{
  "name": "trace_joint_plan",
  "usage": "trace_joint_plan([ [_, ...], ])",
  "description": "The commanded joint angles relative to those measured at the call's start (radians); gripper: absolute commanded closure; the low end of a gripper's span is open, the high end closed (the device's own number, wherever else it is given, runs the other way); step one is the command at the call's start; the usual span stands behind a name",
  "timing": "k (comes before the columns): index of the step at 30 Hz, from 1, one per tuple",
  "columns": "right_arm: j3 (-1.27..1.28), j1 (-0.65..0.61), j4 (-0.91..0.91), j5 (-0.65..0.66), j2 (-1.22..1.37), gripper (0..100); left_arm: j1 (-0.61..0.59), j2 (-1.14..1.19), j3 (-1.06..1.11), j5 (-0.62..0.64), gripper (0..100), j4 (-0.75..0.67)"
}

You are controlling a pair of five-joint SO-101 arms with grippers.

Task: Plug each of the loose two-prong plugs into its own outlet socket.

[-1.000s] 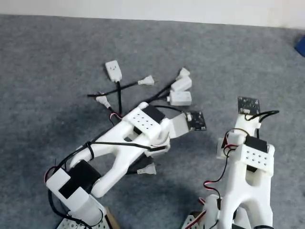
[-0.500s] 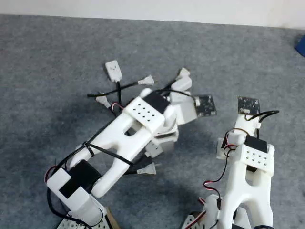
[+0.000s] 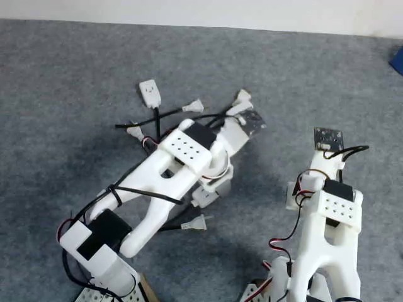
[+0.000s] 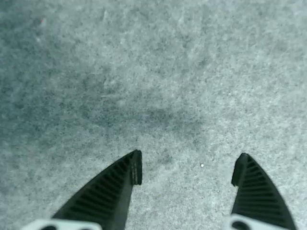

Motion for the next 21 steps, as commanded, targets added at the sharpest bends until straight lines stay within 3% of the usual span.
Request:
trace_joint_plan([
  [1, -0.042, 0.007, 0.002, 0.012, 0.002, 70.0, 0.001, -0.007, -0.070, 0.054, 73, 0.129],
  [6, -0.042, 0.007, 0.001, 0.012, 0.002, 70.0, 0.002, -0.004, -0.125, 0.097, 73, 0.198],
  [13, -0.042, 0.007, 0.001, 0.012, 0.002, 70.0, -0.005, -0.002, 0.019, 0.146, 73, 0.078],
  [21, -0.041, 0.007, 0.001, 0.012, 0.002, 70.0, -0.007, -0.001, 0.140, 0.051, 73, -0.044],
])
